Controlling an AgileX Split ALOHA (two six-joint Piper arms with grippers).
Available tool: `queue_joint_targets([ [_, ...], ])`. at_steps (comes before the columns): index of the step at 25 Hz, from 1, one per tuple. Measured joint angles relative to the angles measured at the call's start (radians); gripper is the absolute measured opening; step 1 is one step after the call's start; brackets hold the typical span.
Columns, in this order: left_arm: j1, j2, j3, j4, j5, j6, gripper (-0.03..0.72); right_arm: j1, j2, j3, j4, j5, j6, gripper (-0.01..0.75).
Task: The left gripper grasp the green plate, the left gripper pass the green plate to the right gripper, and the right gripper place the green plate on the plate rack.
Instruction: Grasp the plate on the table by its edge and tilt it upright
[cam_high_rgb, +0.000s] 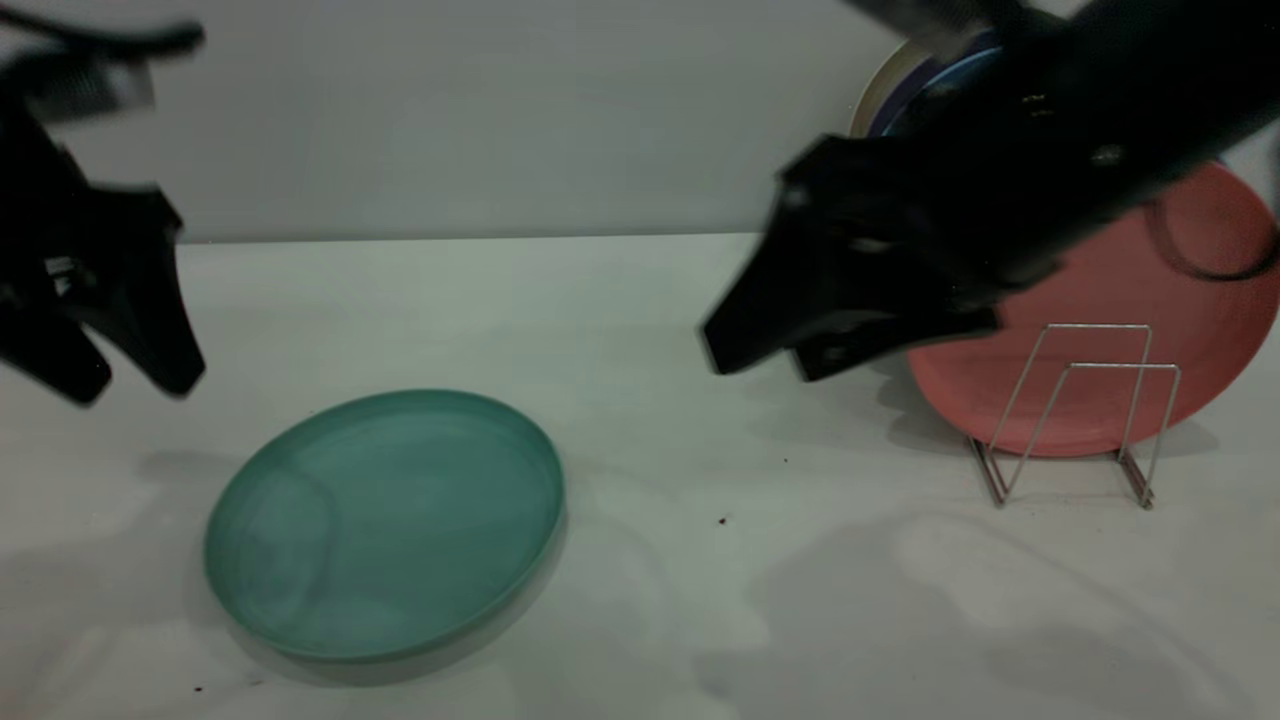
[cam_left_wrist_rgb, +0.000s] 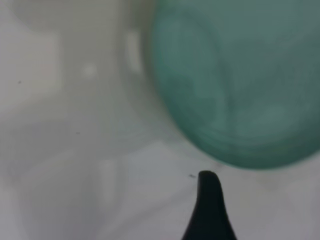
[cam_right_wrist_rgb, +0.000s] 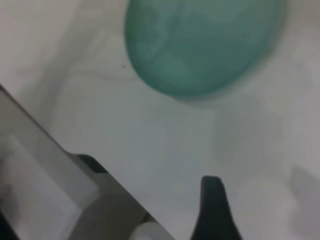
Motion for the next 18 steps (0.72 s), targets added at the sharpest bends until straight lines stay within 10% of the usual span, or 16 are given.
queue_joint_targets([
  [18,0.049,0.390,-0.114,-0.203,-0.129,0.117,0.591,0.002,0.175,-0.113,0.065,0.033,-0.017,0.537],
])
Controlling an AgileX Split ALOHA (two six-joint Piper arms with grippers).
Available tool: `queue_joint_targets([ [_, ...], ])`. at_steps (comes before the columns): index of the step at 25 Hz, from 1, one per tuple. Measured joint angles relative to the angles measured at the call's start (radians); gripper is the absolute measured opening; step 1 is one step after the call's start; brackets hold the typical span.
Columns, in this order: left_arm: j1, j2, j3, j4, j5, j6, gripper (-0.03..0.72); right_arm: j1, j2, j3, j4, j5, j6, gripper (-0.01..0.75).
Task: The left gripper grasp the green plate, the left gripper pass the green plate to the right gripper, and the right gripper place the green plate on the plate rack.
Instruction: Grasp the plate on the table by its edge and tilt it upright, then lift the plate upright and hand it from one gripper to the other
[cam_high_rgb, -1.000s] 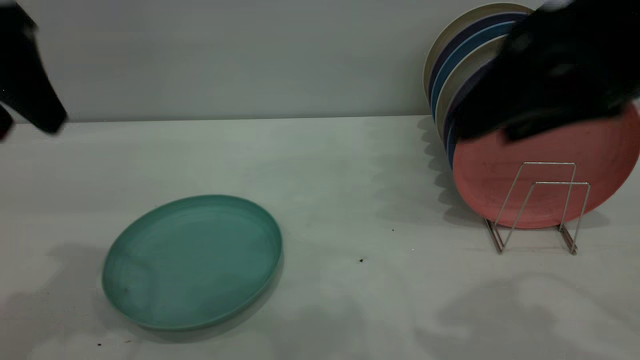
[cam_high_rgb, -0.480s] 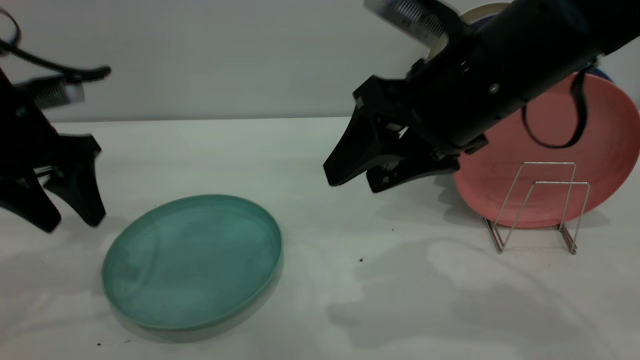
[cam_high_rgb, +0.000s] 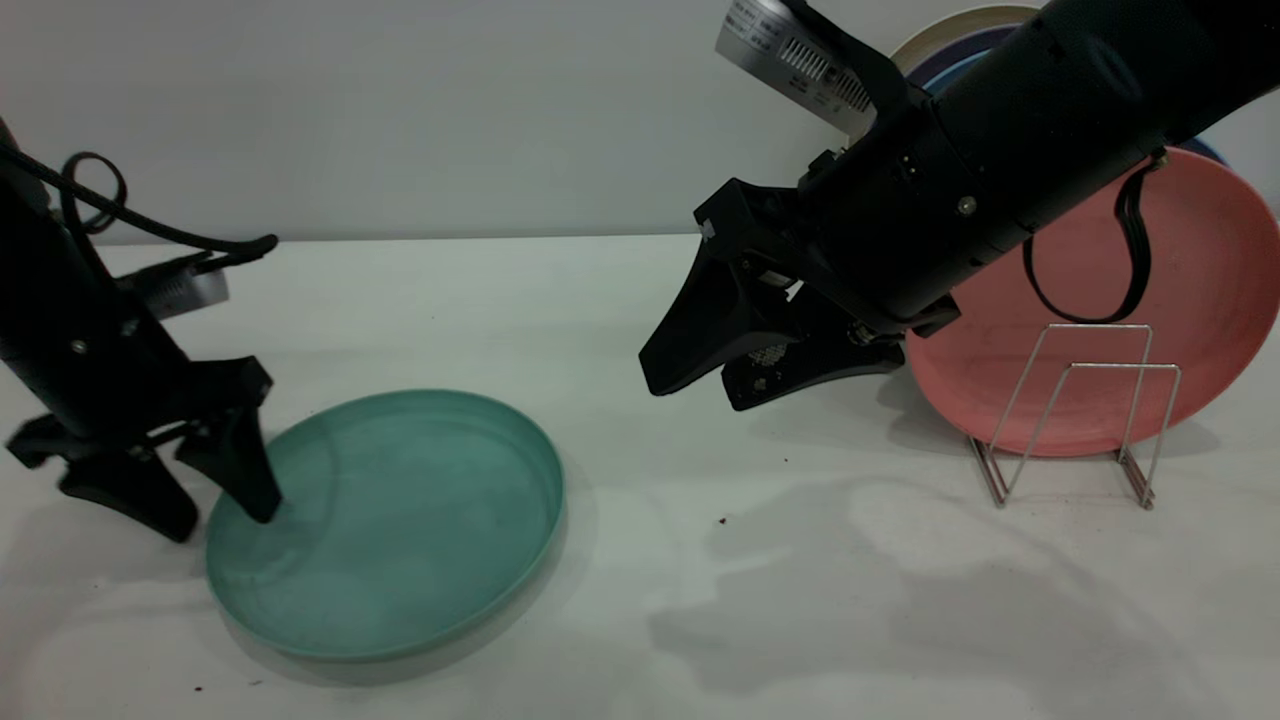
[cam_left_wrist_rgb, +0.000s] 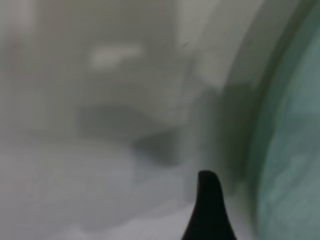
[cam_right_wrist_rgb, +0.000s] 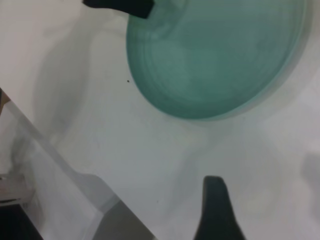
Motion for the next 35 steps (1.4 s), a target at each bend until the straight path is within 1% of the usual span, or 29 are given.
queue_joint_targets([
  [3,0.000,0.026,0.000,-0.080,-0.019,0.055,0.591,0.000,0.000,0.000,0.000,0.002,0.000,0.537],
  [5,0.000,0.043,0.000,-0.107,-0.029,0.072,0.587,0.000,0.000,0.000,0.000,0.003,0.000,0.537],
  [7,0.000,0.055,-0.001,-0.118,-0.031,0.080,0.562,0.000,0.000,0.000,0.000,0.003,0.000,0.537],
  [9,0.001,0.060,-0.003,-0.126,-0.032,0.082,0.511,0.000,0.000,0.000,0.001,0.004,0.000,0.537],
  [11,0.001,0.068,-0.007,-0.135,-0.031,0.082,0.416,0.000,0.000,0.000,0.001,0.008,0.006,0.537],
  [13,0.001,0.076,-0.009,-0.139,-0.029,0.082,0.292,0.000,0.000,-0.001,0.002,0.014,0.019,0.537],
  [15,0.001,0.079,-0.009,-0.144,-0.025,0.082,0.134,0.000,0.003,-0.001,0.002,0.015,0.030,0.537],
  [16,0.001,0.081,-0.010,-0.147,-0.019,0.084,0.083,0.000,0.010,-0.001,0.003,0.015,0.037,0.537],
  [17,0.001,0.082,-0.011,-0.151,-0.013,0.086,0.057,-0.001,0.018,-0.003,0.003,0.013,0.044,0.537],
  [20,0.001,0.094,-0.037,-0.157,0.073,0.109,0.037,-0.035,0.075,-0.027,0.003,0.030,0.051,0.537],
  [23,0.001,0.100,-0.084,-0.169,0.213,0.173,0.024,-0.096,0.148,-0.076,0.003,0.105,0.052,0.537],
  [27,0.001,0.103,-0.131,-0.265,0.328,0.289,0.022,-0.163,0.221,-0.157,0.002,0.181,0.054,0.537],
  [30,0.001,0.103,-0.137,-0.345,0.360,0.357,0.022,-0.183,0.248,-0.199,0.002,0.212,0.070,0.537],
  [35,0.001,0.105,-0.137,-0.426,0.383,0.407,0.022,-0.184,0.250,-0.211,0.006,0.235,0.079,0.537],
])
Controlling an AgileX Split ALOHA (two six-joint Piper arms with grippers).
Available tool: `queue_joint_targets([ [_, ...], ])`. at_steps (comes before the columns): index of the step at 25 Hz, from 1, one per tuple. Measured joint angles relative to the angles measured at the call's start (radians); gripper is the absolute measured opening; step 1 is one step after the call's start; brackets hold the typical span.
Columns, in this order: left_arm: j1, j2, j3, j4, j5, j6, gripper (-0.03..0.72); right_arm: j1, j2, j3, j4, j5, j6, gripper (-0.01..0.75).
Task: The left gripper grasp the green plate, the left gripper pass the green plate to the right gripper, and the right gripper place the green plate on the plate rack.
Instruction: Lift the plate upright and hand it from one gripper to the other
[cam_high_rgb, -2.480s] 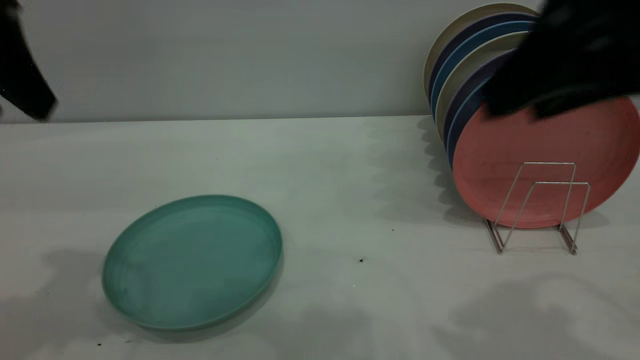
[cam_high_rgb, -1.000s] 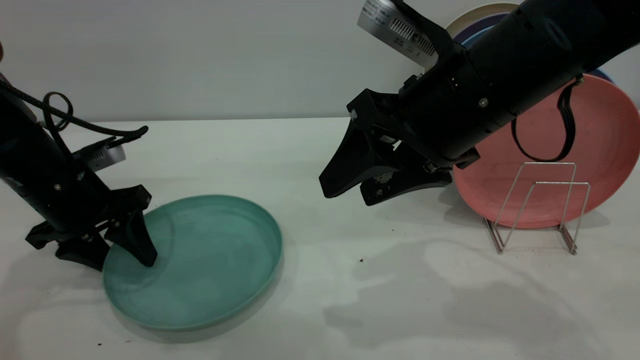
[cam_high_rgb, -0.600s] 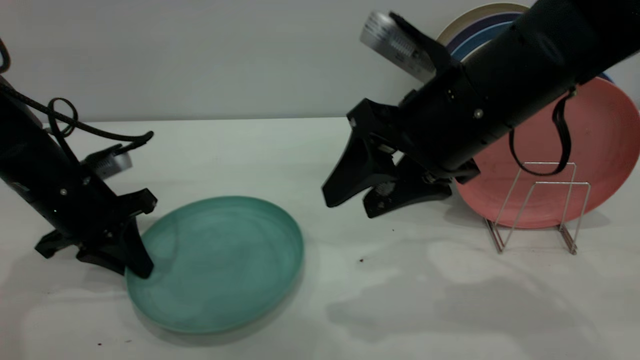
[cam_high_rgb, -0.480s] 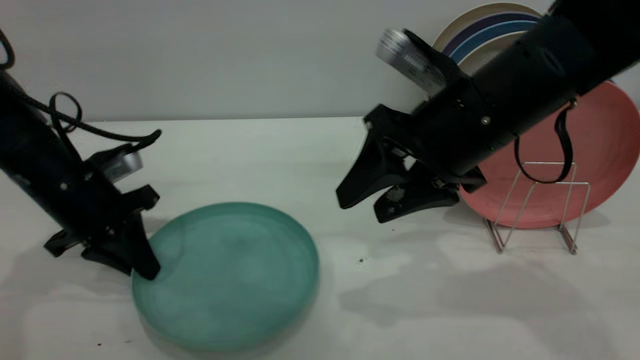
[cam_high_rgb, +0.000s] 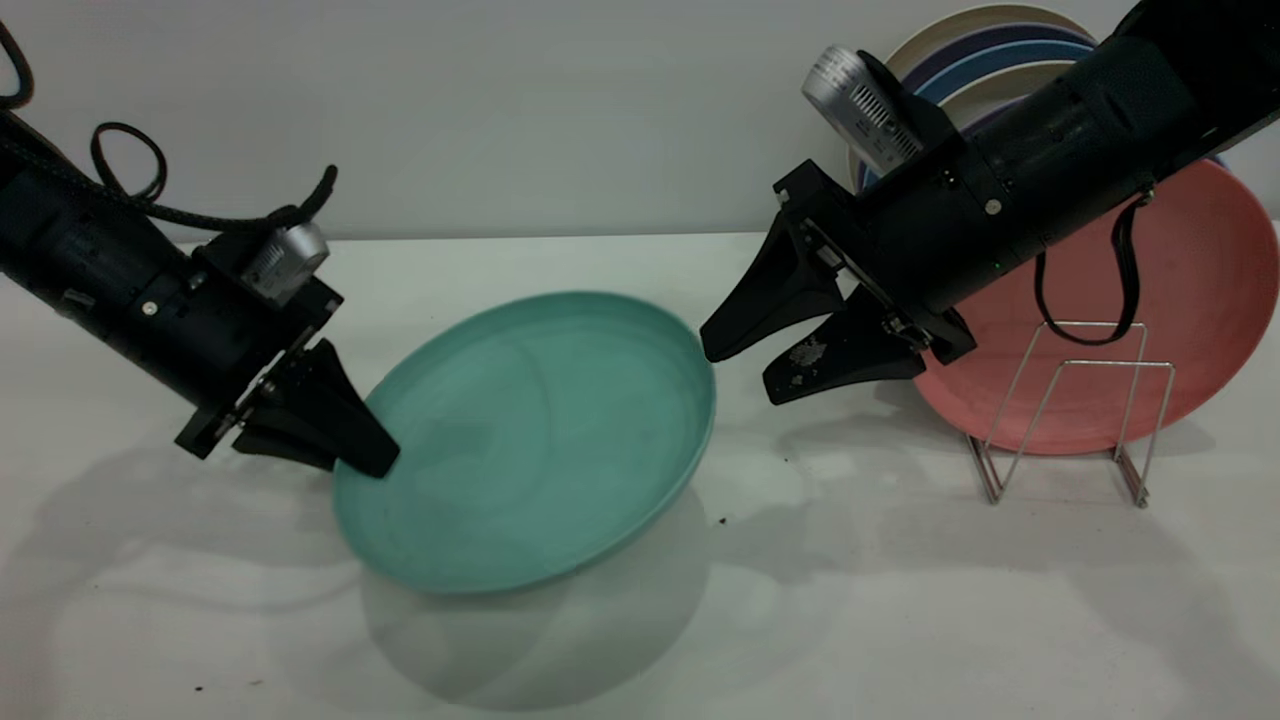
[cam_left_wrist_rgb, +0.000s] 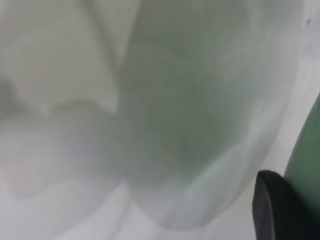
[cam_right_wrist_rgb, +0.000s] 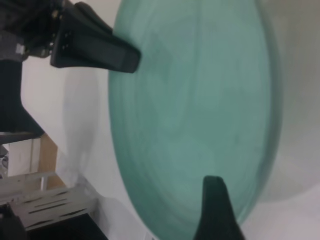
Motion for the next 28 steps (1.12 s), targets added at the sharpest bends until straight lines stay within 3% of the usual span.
queue_joint_targets([
  [5,-0.011,0.000,0.000,-0.052,0.005,0.025,0.022,0.000,0.000,0.000,0.001,0.002,0.000,0.537],
  [13,-0.107,0.000,-0.001,-0.096,-0.008,0.078,0.022,0.000,0.000,0.000,0.002,0.002,0.001,0.514],
  [16,-0.113,0.000,-0.001,-0.131,-0.011,0.086,0.022,0.000,0.000,0.000,0.001,0.002,0.001,0.431],
  [21,-0.113,0.000,-0.001,-0.142,-0.016,0.094,0.042,-0.002,0.000,0.000,-0.005,-0.004,0.001,0.147],
  [24,-0.113,0.000,-0.001,-0.155,-0.014,0.089,0.101,-0.005,0.004,0.000,-0.015,-0.014,0.001,0.133],
  [28,-0.113,0.000,-0.001,-0.158,-0.007,0.086,0.321,-0.005,0.008,0.000,-0.015,-0.014,0.000,0.115],
])
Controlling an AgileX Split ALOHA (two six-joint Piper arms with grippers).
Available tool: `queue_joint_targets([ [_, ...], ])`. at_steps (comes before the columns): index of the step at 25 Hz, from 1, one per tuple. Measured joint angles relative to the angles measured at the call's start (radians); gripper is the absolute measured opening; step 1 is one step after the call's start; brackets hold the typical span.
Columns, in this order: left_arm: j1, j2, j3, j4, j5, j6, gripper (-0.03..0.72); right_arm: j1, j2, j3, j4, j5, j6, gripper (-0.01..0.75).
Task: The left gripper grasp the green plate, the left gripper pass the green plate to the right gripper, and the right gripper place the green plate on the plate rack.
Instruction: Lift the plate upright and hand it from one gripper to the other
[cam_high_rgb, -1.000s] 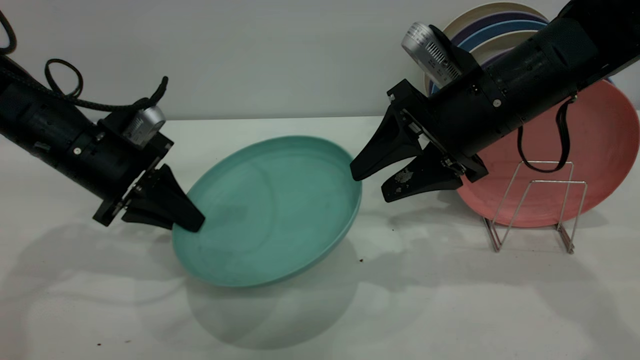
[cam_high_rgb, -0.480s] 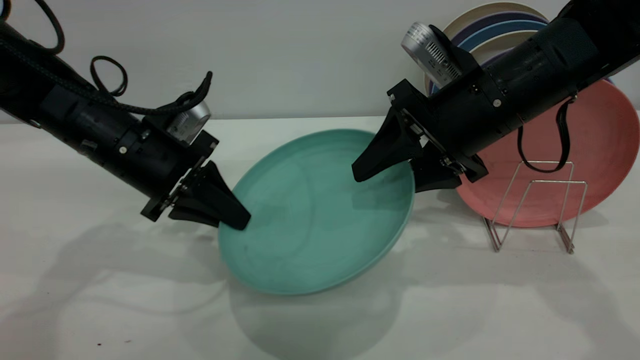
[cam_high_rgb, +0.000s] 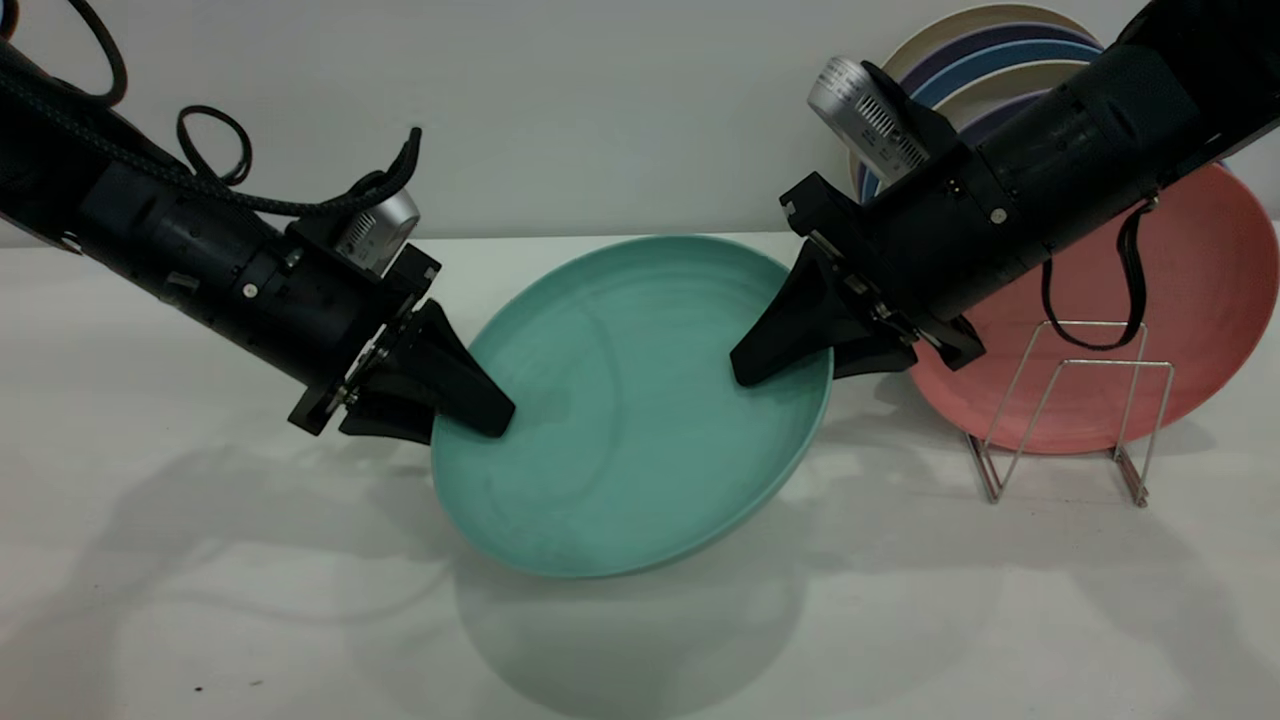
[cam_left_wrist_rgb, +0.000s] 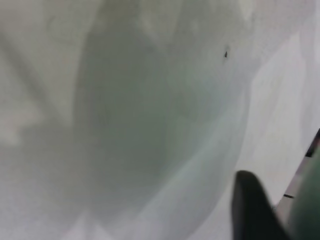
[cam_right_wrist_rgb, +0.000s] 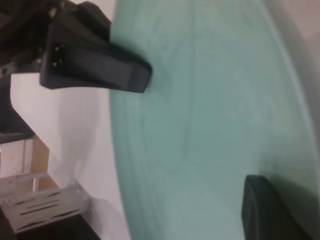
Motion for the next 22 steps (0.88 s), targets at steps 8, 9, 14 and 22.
queue_joint_targets([
  [8,0.001,-0.051,0.000,0.004,0.040,0.036,0.705,0.000,-0.011,0.000,-0.002,0.018,-0.044,0.090],
  [9,0.005,-0.066,0.000,0.006,0.042,0.040,0.705,0.000,-0.022,0.000,-0.008,0.018,-0.052,0.090],
  [14,0.055,-0.144,0.000,0.077,0.051,0.040,0.659,-0.004,-0.092,0.000,-0.068,0.016,-0.064,0.090],
  [22,0.170,-0.226,0.000,0.136,0.110,0.014,0.577,-0.072,-0.215,0.000,-0.124,0.014,-0.127,0.088],
])
